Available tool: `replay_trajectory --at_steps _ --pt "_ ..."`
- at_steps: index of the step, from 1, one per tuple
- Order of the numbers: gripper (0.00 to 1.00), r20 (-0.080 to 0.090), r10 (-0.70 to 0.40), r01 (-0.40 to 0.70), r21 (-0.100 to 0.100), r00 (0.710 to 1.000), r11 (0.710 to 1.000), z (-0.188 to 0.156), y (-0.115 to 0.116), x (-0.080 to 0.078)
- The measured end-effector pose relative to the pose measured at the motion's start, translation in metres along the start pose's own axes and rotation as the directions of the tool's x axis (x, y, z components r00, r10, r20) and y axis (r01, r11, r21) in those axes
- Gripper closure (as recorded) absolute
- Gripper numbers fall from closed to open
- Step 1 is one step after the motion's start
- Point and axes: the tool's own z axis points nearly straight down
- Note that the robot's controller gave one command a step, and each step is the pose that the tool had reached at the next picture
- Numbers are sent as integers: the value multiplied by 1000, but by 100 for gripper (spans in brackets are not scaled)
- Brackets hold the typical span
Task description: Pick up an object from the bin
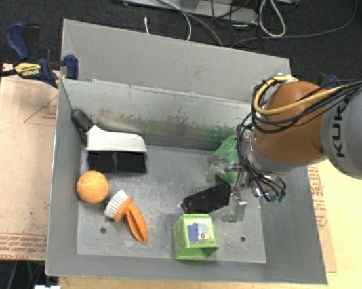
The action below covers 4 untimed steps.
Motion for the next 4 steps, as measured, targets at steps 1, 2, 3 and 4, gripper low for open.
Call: replay_trajectory --at_steps 1,2,3,4 --pt "0 2 -17 17 -1 1000 1000 73 -14 -15" --pt "100 14 -24 24 4 1000 1000 68 -10 -23" --pt "100 14 -24 24 4 1000 1000 68 -10 -23" --pt "100 15 -23 23 4 1000 1000 66 -10 -23"
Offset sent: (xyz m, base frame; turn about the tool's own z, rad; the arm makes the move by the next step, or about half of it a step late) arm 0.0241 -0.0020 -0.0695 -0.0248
